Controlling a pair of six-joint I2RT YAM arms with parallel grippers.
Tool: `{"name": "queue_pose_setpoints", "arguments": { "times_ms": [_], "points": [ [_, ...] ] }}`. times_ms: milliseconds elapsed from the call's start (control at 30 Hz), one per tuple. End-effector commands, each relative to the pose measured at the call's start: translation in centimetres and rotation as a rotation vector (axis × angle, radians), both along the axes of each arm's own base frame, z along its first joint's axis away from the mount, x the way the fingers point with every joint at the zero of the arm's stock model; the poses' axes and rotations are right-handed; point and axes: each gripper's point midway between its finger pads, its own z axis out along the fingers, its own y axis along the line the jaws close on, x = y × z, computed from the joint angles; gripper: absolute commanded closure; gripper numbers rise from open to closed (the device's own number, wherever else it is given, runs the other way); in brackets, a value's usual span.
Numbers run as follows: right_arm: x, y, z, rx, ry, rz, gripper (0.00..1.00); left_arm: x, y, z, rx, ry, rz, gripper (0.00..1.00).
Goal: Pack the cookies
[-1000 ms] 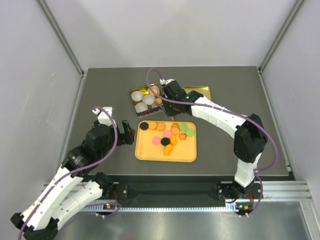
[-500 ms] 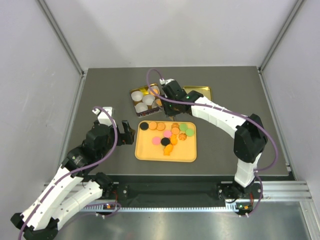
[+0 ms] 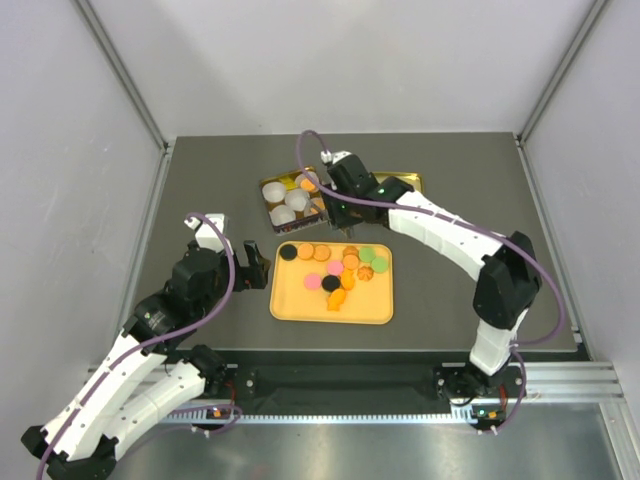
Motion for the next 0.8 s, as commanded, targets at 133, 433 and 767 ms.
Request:
{"name": "queue_pose_setpoints", "arguments": {
  "times_ms": [133,433,767],
  "points": [
    [-1.2,-2.2,9.1,0.114,-0.155,-0.003,0.57,0.1,0.2,0.4,-0.006,-0.017,0.012,0.01],
    [-9.6,-5.2,6.5,0.125,-0.105,0.059,0.58,0.1,0.1,0.4,-0.010,-0.018,0.007,0.01],
    [-19.6,-5.7,2.3,0.123,-0.028,0.121,0.59,0.1,-0.1,0.4,-0.010,-0.016,-0.002,0.01]
  ]
}}
